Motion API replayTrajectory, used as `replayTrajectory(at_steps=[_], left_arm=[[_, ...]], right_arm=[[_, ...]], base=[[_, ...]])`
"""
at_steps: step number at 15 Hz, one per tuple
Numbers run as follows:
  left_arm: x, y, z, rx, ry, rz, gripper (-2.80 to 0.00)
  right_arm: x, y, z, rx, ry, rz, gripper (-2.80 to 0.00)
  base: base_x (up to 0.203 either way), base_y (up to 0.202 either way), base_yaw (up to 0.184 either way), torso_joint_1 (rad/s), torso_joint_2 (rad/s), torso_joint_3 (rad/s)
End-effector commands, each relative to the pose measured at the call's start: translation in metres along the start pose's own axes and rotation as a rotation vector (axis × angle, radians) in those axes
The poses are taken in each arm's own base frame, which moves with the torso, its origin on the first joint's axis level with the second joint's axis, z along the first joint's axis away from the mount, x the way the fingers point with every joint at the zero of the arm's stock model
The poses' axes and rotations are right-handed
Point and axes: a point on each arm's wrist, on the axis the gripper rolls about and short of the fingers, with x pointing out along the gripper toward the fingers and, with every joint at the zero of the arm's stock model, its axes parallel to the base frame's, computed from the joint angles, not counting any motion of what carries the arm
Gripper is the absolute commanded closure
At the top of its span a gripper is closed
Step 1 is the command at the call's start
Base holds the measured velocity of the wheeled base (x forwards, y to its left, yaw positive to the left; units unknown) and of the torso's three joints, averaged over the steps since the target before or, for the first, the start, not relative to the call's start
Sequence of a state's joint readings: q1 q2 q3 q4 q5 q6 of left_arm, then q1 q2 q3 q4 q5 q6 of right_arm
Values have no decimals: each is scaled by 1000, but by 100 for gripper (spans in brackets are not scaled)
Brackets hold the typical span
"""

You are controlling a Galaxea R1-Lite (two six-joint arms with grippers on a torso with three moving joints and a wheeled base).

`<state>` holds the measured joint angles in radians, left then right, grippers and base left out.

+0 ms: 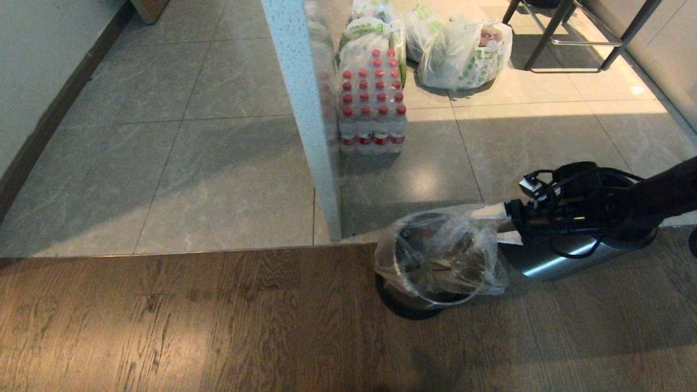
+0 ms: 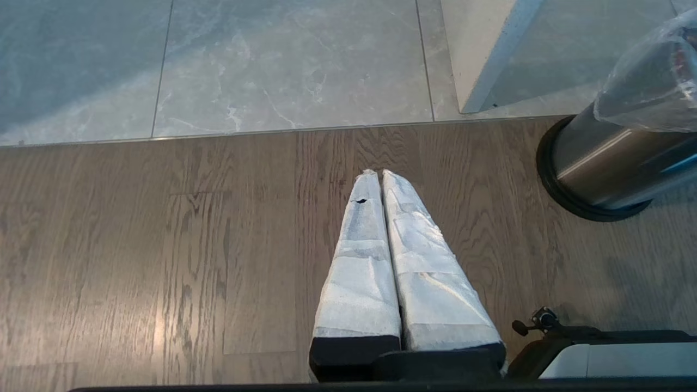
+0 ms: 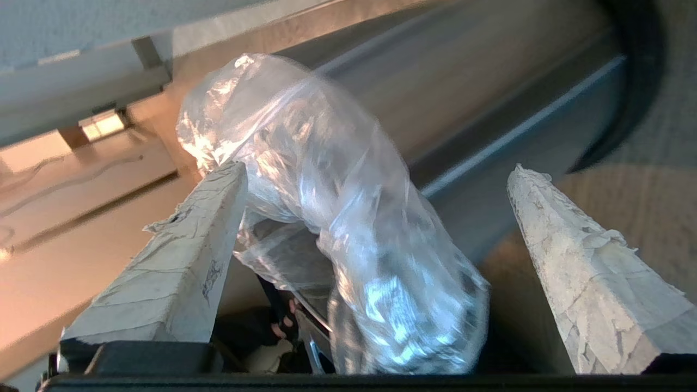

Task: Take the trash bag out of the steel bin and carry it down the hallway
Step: Pick up the trash bag

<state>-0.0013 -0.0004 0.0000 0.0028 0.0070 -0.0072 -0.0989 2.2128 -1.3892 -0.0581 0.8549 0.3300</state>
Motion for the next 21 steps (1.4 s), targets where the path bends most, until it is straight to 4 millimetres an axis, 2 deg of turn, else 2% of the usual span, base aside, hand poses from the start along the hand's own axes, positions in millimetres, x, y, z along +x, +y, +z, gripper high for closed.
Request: replayTrajectory(at_steps=[1,3,6,7,11,16,17,19,21], left_arm=[[0,0,0,0,2,0,0],[0,0,0,0,1,0,0],[0,0,0,0,2,0,0],[0,0,0,0,2,0,0],[0,0,0,0,1,0,0],[0,0,0,0,2,0,0],[0,0,0,0,2,0,0],[0,0,0,0,2,0,0],[0,0,0,0,2,0,0]], right_arm=[[9,-1,-2,1,19,12,-280],[21,2,-3,-13,36,24,-280],[23,6,0,-67,7,41,-280],[22,8,3,-90,-8,45,0],[18,13,4,-137,-21,37,0],[3,31,5,-163,-38,43,0],[-2,39,2,-164,-33,45,0],[-23,70,-8,-179,-22,56,0],[-32,97,-25,-204,27,62,0]], base=[[0,0,0,0,0,0],[0,0,0,0,0,0],[0,0,0,0,0,0],[0,0,0,0,0,0],[0,0,0,0,0,0],[0,0,0,0,0,0],[0,0,0,0,0,0],[0,0,0,0,0,0],[0,0,0,0,0,0]])
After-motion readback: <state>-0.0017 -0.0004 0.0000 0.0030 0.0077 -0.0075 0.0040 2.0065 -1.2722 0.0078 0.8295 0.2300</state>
